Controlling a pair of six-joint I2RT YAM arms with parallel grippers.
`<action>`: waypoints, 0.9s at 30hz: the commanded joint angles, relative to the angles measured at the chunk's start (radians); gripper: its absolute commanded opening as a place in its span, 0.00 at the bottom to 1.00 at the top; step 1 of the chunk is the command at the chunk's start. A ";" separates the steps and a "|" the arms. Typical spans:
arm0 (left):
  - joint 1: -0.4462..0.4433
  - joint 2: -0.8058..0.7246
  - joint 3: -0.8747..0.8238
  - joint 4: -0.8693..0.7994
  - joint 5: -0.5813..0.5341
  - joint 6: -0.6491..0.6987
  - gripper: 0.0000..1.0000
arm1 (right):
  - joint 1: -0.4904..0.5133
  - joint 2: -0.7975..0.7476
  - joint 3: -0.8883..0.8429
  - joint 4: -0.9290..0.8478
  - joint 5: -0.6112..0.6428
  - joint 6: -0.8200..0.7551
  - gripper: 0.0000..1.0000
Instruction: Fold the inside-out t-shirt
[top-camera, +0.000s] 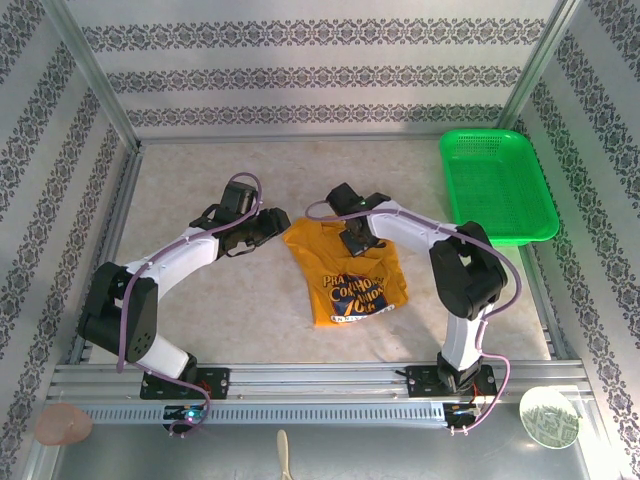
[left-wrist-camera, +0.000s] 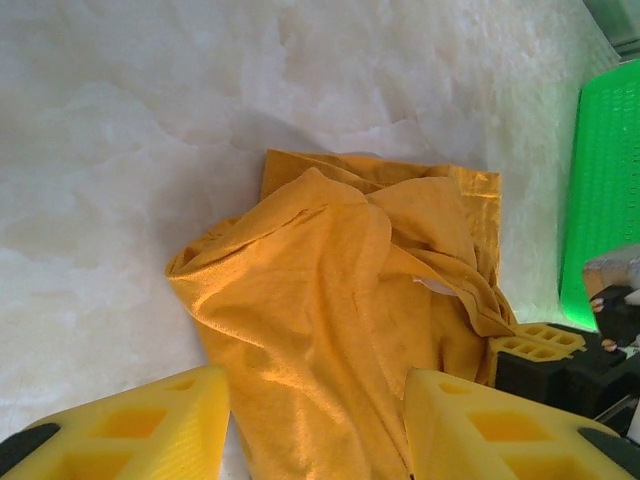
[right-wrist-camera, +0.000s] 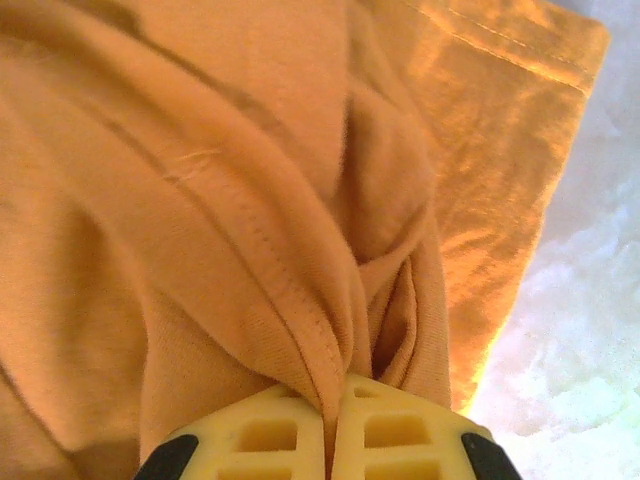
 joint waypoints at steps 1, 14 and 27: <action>-0.010 0.009 -0.015 0.025 0.011 0.014 0.49 | -0.071 -0.064 0.048 -0.022 -0.072 0.046 0.02; -0.010 0.057 -0.015 0.028 0.059 0.048 0.49 | -0.303 0.061 0.162 0.079 -0.409 0.255 0.07; -0.229 0.116 0.054 0.067 0.088 0.030 0.49 | -0.380 -0.099 -0.053 0.211 -0.355 0.320 0.48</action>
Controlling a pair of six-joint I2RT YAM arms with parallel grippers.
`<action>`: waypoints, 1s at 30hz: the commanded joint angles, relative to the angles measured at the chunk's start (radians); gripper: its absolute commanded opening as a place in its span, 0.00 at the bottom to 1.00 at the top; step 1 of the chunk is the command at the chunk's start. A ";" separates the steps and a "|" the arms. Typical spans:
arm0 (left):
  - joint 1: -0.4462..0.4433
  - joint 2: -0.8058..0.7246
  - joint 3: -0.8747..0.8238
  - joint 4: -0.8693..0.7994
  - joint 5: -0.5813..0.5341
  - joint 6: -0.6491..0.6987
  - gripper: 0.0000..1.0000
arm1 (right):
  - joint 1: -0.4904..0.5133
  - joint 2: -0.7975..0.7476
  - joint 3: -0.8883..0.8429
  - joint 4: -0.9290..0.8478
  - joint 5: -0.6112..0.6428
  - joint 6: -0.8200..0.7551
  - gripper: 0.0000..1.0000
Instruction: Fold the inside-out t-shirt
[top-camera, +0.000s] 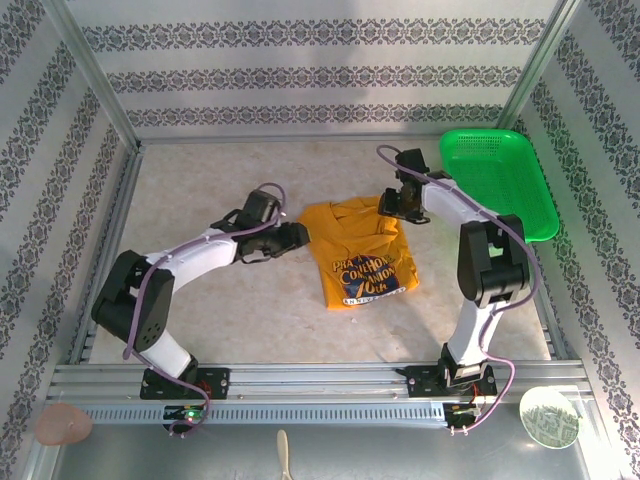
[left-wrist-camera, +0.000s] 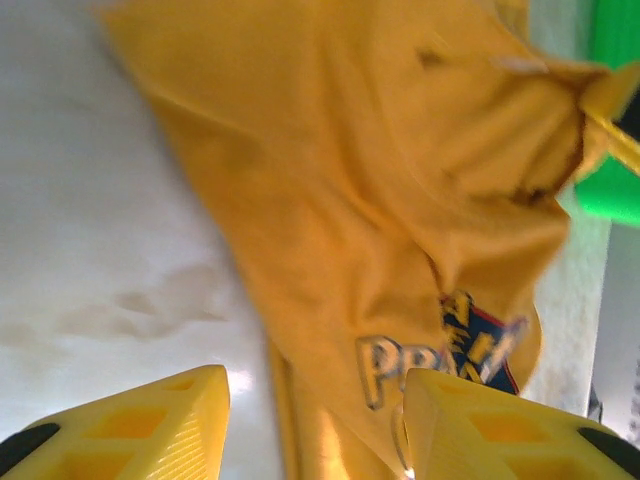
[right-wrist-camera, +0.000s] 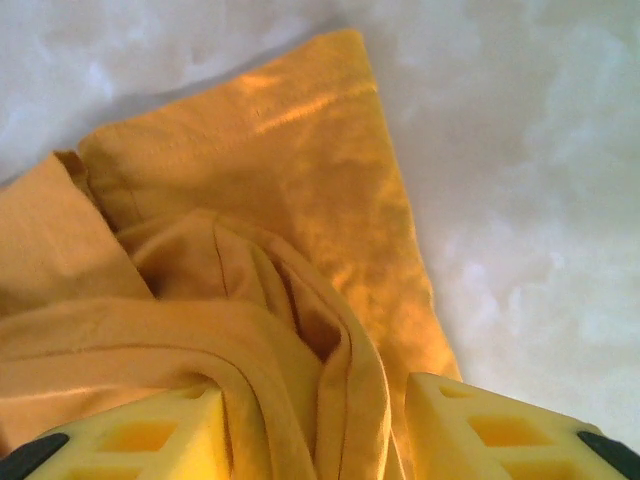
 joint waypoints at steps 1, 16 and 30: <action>-0.107 0.024 0.026 0.063 0.002 -0.011 0.49 | -0.001 -0.090 -0.072 0.042 0.004 0.018 0.47; -0.351 0.113 -0.078 0.311 -0.097 -0.154 0.46 | 0.084 -0.023 0.057 -0.080 0.115 -0.105 0.50; -0.321 0.108 -0.123 0.114 -0.121 -0.027 0.40 | 0.075 -0.097 -0.016 -0.082 0.118 -0.078 0.00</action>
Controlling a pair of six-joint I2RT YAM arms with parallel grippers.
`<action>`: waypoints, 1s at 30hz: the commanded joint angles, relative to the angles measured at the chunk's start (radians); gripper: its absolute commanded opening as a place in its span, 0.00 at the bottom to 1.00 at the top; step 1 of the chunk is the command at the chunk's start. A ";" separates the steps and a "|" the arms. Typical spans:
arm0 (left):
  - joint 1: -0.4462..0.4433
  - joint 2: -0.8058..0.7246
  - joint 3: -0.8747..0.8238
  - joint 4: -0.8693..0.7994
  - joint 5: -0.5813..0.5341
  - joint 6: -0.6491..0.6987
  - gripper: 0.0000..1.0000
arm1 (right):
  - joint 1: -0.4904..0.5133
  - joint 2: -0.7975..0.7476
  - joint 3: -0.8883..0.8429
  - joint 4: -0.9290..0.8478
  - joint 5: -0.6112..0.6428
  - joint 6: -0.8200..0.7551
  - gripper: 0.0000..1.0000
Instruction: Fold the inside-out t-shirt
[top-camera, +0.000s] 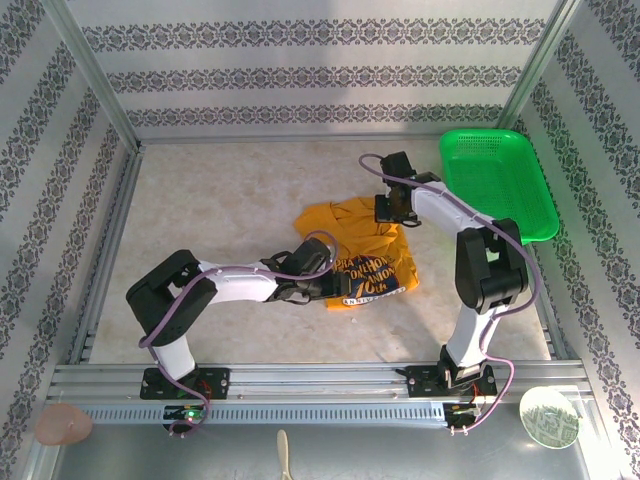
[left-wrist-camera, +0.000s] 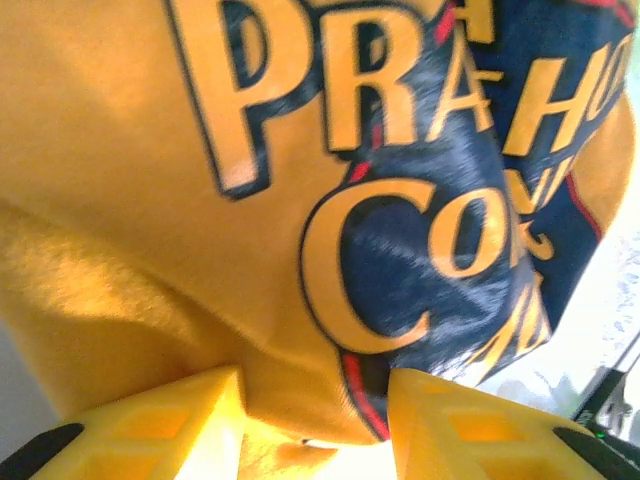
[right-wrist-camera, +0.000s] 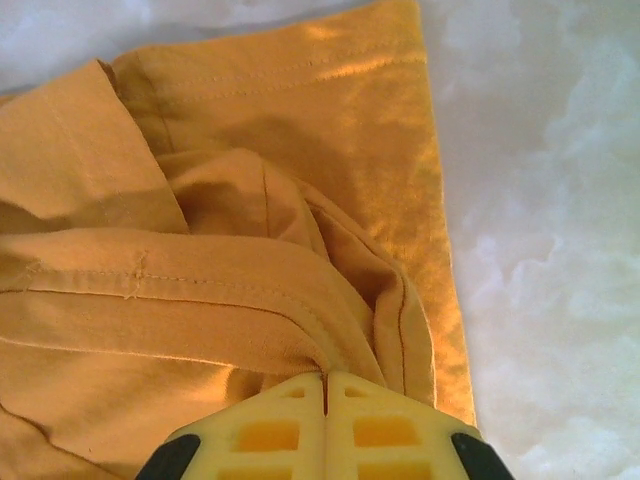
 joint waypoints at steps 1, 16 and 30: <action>0.027 -0.037 -0.012 -0.150 -0.020 0.100 0.39 | -0.011 -0.105 -0.032 -0.020 -0.011 0.031 0.00; 0.135 0.012 0.041 -0.330 0.019 0.284 0.19 | -0.122 0.180 0.312 0.024 -0.262 0.247 0.00; 0.164 -0.122 0.161 -0.374 0.024 0.246 0.30 | -0.119 -0.273 -0.186 0.153 -0.220 0.276 0.42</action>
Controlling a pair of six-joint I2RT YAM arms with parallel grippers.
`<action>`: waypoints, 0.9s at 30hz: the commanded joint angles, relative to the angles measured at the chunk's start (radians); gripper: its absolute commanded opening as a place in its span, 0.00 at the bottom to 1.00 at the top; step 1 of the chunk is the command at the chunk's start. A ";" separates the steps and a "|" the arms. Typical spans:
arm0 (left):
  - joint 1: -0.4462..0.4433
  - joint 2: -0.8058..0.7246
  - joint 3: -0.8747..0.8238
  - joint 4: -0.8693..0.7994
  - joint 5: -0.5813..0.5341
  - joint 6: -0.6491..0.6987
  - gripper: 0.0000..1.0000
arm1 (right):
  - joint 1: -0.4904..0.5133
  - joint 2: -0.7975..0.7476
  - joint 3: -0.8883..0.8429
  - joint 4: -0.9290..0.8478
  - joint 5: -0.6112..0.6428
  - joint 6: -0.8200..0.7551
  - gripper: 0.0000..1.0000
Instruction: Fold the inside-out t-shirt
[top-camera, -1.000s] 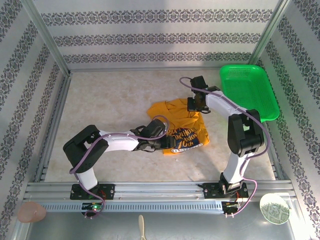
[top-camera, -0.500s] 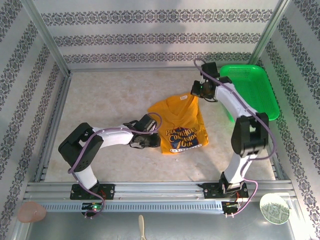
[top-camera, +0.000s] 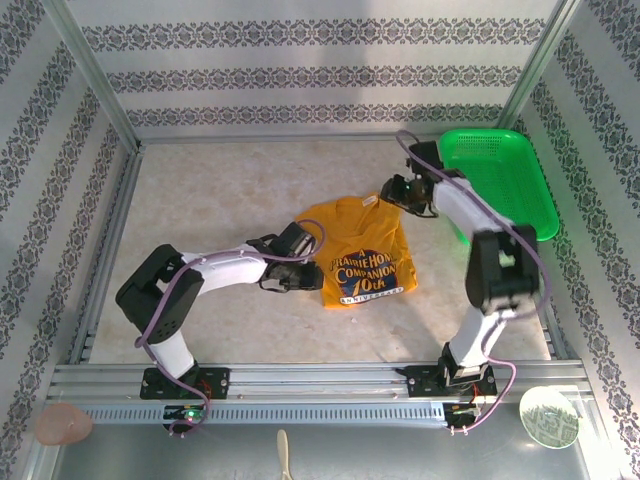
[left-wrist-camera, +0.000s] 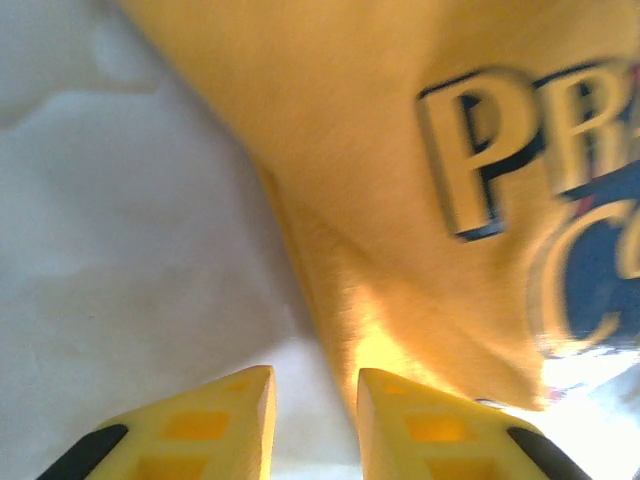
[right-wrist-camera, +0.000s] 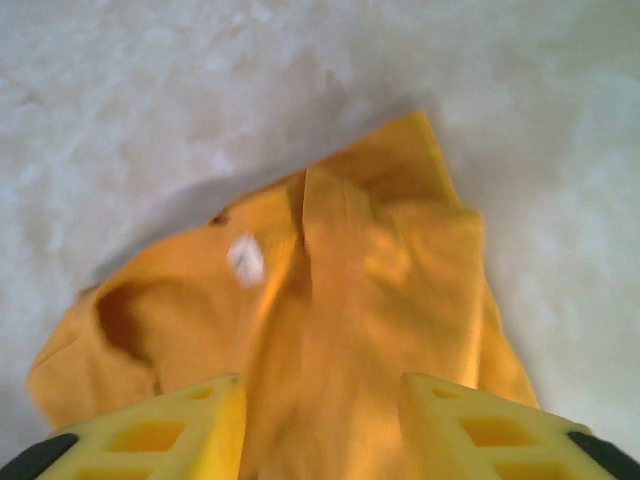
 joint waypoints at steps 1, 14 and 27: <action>0.019 -0.086 0.086 -0.030 0.005 -0.019 0.31 | 0.022 -0.198 -0.198 0.036 0.035 0.053 0.38; 0.021 -0.043 0.095 0.156 0.050 -0.175 0.34 | 0.156 -0.331 -0.665 0.172 0.096 0.294 0.25; 0.212 -0.139 0.159 -0.043 -0.058 -0.038 0.48 | 0.431 -0.550 -0.886 0.166 0.237 0.573 0.28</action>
